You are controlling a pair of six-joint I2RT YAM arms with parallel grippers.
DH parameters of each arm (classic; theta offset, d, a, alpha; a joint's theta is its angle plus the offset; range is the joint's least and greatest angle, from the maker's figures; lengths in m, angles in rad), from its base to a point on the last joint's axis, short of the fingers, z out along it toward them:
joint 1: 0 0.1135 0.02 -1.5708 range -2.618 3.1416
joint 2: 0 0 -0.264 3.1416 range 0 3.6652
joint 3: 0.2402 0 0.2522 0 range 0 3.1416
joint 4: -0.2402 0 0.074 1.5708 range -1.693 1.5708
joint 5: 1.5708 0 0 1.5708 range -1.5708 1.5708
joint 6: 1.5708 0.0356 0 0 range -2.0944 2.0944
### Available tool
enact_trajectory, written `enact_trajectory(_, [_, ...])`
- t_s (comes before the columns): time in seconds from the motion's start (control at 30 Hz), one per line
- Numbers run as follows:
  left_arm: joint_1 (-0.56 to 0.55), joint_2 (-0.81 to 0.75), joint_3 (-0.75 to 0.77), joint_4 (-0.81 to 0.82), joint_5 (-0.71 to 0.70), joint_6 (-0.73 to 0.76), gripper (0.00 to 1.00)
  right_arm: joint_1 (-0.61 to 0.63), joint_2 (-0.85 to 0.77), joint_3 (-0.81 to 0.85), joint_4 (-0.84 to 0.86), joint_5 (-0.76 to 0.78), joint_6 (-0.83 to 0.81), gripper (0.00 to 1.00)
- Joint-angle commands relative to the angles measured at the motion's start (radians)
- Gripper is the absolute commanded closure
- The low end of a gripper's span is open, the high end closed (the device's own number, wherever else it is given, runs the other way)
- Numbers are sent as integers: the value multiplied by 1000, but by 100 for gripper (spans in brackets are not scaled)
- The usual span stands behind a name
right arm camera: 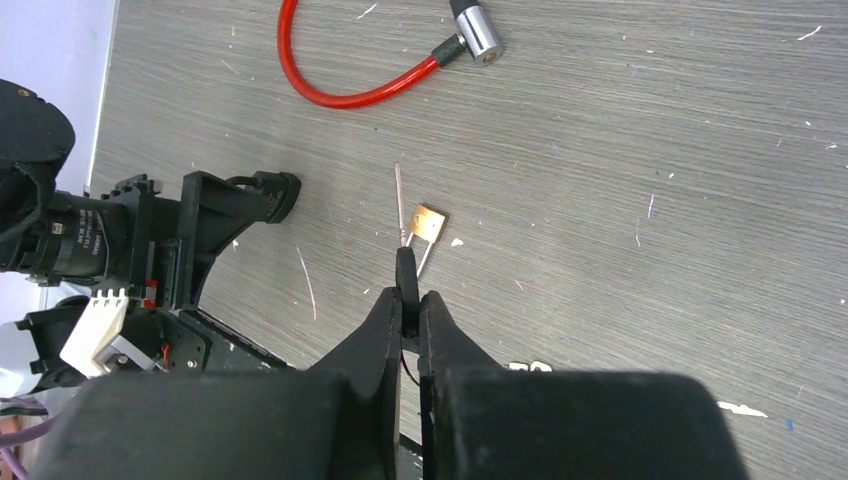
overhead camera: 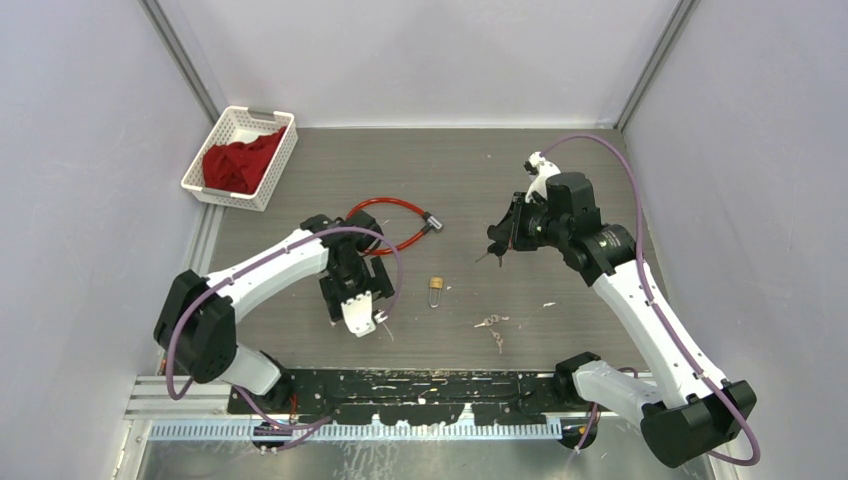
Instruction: Unlock with the key
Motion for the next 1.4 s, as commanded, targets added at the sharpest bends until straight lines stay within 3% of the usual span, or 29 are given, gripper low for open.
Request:
enact_trajectory(0.0, [5,20,-4,0,43,101,12,3,-10,51,22,8,-17,99])
enact_trajectory(0.73, [7,76,-130,284,-34,250,44,3,-7,59,17,3,-28,99])
enact_trajectory(1.07, [7,64,-140,270,-52,218,69,3,1,57,29,-13,-29,99])
enact_trajectory(1.17, [6,52,-154,270,-50,217,83,3,1,56,31,-17,-30,99])
enact_trajectory(1.23, [5,39,-170,270,-50,223,99,2,0,55,32,-19,-30,99])
enact_trajectory(1.37, [-10,11,-152,238,-49,138,100,3,4,55,34,-21,-32,99])
